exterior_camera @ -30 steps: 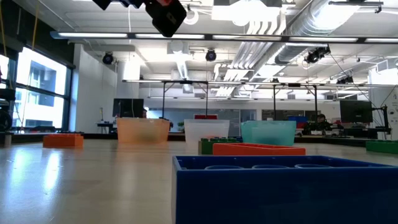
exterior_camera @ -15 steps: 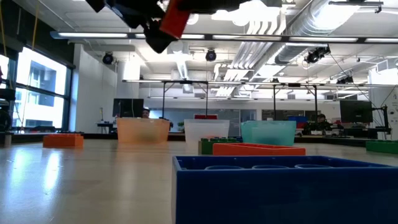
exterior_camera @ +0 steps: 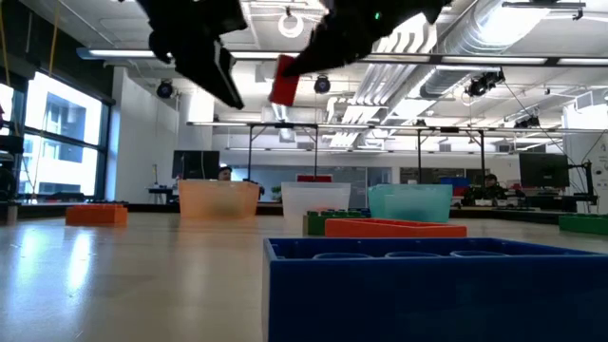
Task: Sort & place blocks by color
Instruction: Put the orange game piece into the transparent bin
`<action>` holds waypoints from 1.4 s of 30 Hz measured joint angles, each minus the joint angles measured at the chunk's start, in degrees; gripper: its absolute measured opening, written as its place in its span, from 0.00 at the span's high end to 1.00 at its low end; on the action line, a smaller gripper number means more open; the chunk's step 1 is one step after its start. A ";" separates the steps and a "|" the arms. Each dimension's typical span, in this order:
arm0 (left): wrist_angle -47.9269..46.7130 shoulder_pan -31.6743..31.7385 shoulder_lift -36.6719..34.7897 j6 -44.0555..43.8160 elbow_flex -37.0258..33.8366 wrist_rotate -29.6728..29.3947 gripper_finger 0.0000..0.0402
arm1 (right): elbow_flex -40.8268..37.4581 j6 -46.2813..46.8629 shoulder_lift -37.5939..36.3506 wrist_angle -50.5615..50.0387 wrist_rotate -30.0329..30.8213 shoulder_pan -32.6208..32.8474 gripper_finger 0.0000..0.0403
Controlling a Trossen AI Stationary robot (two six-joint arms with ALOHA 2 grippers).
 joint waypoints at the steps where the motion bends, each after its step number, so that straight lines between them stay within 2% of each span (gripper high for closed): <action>1: -0.83 -0.01 -0.12 -0.44 0.00 -0.80 0.43 | 0.00 0.00 0.07 0.05 0.15 -1.50 0.81; 10: -7.39 -0.70 -0.11 -2.20 0.00 -10.46 0.43 | 0.00 4.05 0.95 3.86 0.34 -15.78 0.81; 17: -11.02 -2.81 -0.09 -4.94 0.00 -17.09 0.43 | 0.09 10.19 6.29 14.52 0.73 -21.58 0.81; 24: -10.95 -3.54 -0.09 -4.82 0.00 -17.24 0.43 | 0.08 16.45 12.81 19.69 6.61 -23.82 0.81; 35: -10.82 -3.41 -0.07 -4.43 -0.02 -17.08 0.43 | 0.07 25.55 16.29 15.40 4.21 -26.01 0.81; 42: -10.83 -3.40 -0.07 -4.43 -0.02 -16.63 0.43 | 0.07 27.13 16.29 12.13 3.58 -26.70 0.79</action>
